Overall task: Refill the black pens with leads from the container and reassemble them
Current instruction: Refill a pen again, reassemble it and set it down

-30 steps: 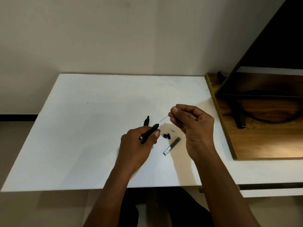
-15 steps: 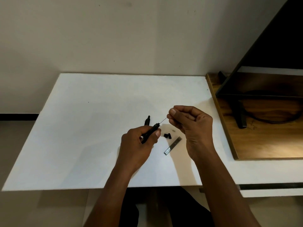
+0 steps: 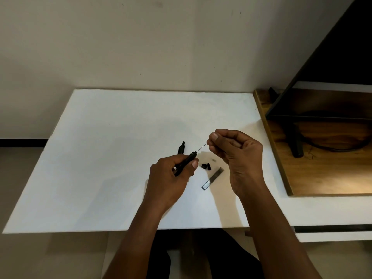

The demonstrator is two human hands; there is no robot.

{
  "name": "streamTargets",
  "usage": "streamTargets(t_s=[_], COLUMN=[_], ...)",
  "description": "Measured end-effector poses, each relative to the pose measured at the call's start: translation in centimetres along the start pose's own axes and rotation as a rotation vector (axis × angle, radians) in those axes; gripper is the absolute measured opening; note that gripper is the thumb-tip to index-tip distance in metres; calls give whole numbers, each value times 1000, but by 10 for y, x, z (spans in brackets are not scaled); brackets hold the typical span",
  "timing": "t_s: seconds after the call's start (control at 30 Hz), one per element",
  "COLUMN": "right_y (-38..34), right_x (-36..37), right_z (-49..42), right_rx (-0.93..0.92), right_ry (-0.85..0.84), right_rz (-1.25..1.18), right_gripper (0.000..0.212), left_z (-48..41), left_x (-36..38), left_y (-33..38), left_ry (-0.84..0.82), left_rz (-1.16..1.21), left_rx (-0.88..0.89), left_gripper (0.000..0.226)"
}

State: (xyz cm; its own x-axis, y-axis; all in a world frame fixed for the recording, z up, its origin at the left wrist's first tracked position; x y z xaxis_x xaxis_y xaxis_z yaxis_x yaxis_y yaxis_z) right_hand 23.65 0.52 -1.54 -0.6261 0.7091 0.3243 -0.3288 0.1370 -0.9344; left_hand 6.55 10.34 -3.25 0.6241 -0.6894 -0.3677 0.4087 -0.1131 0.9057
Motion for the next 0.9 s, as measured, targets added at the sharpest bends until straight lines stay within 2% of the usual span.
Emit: streamTargets(t_s=[0.27, 0.43, 0.5, 0.6, 0.67, 0.77, 0.9], right_y=[4, 3, -6, -23, -20, -4, 2], right_x=[8, 20, 6, -21, -29, -26, -12], right_z=[3, 2, 0, -4, -6, -8, -5], right_rx=[44, 71, 20, -68, -23, 58, 38], right_ry=[-38, -167, -78, 73, 63, -23, -60], right_rz=[69, 406, 532, 822, 1007, 1121, 1220], right_gripper=[17, 19, 18, 7, 6, 6, 4], left_z=[1, 1, 2, 2, 3, 2, 2], left_x=[0, -2, -2, -2, -1, -1, 0], left_y=[4, 5, 3, 1, 1, 1, 2], left_ry=[-9, -5, -3, -4, -5, -5, -2], left_rz=[-4, 56, 93, 130, 150, 161, 170], left_rx=[10, 4, -9, -22, -24, -24, -19], left_gripper=[20, 18, 20, 21, 19, 17, 18])
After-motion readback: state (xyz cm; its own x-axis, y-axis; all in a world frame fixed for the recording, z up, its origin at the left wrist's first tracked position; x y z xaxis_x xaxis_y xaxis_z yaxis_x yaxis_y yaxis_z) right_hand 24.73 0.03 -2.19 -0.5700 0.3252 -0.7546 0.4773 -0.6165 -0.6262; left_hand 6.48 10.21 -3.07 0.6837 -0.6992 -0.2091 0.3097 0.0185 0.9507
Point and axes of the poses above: each hand's wrist, its own z-axis away from the middle knuckle, its own x-axis out of the palm, y = z × x, the point moved 10 cm from there along -z, towards the middle knuckle, and after that the axes turned 8 degrees about -y, right-handed, at the moved point
